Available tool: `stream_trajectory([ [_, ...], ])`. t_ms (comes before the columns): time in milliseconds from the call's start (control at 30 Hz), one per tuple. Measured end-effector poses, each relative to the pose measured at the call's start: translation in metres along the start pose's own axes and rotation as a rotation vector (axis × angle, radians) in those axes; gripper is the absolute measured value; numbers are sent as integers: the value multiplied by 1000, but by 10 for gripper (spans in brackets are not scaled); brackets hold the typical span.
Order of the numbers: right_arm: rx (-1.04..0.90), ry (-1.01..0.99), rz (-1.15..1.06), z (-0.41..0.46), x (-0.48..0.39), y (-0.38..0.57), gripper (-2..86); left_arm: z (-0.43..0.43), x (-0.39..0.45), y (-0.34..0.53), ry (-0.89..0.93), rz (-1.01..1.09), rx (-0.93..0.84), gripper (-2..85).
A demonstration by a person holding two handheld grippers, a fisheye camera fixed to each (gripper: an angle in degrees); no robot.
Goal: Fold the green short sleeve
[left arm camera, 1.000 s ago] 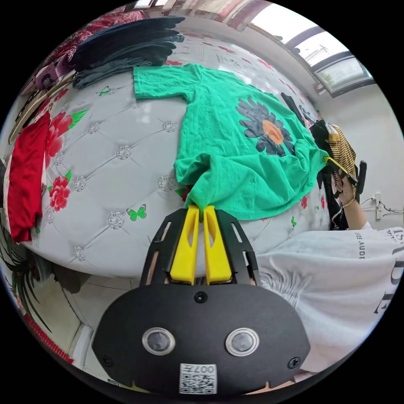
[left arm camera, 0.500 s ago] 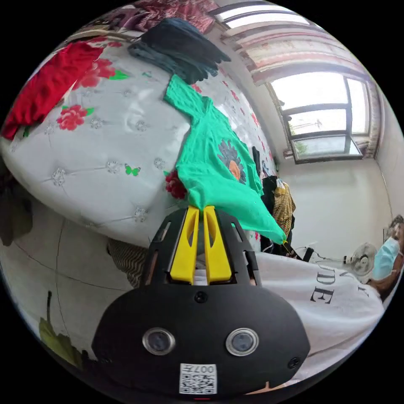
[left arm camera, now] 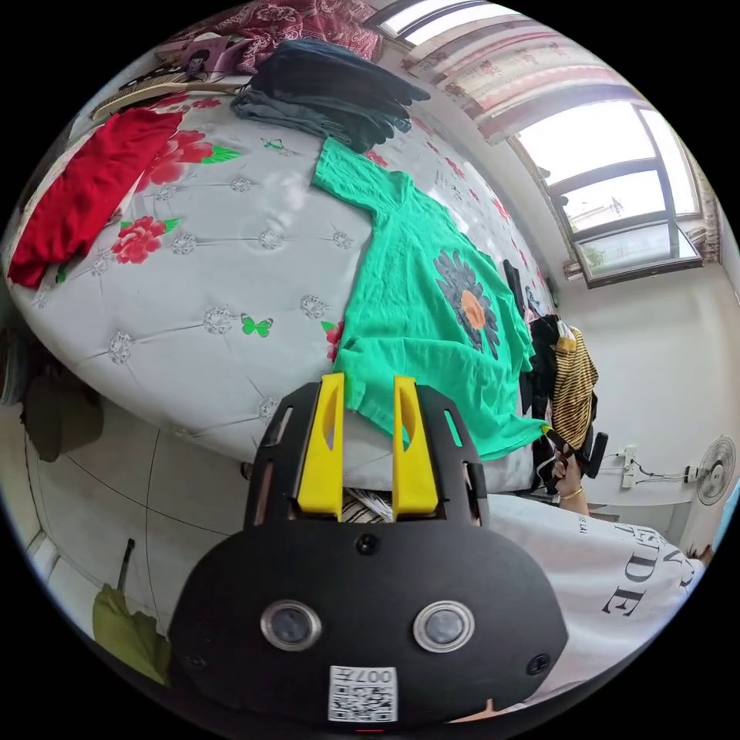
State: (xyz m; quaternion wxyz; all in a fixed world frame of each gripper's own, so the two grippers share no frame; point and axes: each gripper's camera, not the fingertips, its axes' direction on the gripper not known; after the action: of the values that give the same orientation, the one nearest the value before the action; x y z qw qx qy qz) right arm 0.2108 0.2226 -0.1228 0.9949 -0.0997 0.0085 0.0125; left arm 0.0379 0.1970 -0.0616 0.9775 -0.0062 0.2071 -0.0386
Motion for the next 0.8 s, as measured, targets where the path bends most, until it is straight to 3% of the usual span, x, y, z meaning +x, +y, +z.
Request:
stream_trajectory([
  [200,-3,-18,4,13,15,3,-2,8,0,34,-146,59,-23,114],
  [333,-11,-9,7,20,15,1,-2,26,19,28,-270,278,48,128],
  [400,-23,-1,33,24,16,1,-2,42,19,13,-298,338,2,123],
  [433,-22,-3,40,24,16,1,-2,60,17,2,-308,360,-103,113],
  [500,-36,-19,64,19,19,2,-2,81,15,-10,-316,391,-244,42],
  [533,-40,-22,63,15,20,3,-2,79,17,-13,-296,432,-253,19],
  [667,-14,-30,48,-50,29,34,-2,22,-1,-15,148,409,-326,-5],
  [800,-91,-101,132,-84,48,79,-2,-32,-46,-3,396,297,-287,-8],
])
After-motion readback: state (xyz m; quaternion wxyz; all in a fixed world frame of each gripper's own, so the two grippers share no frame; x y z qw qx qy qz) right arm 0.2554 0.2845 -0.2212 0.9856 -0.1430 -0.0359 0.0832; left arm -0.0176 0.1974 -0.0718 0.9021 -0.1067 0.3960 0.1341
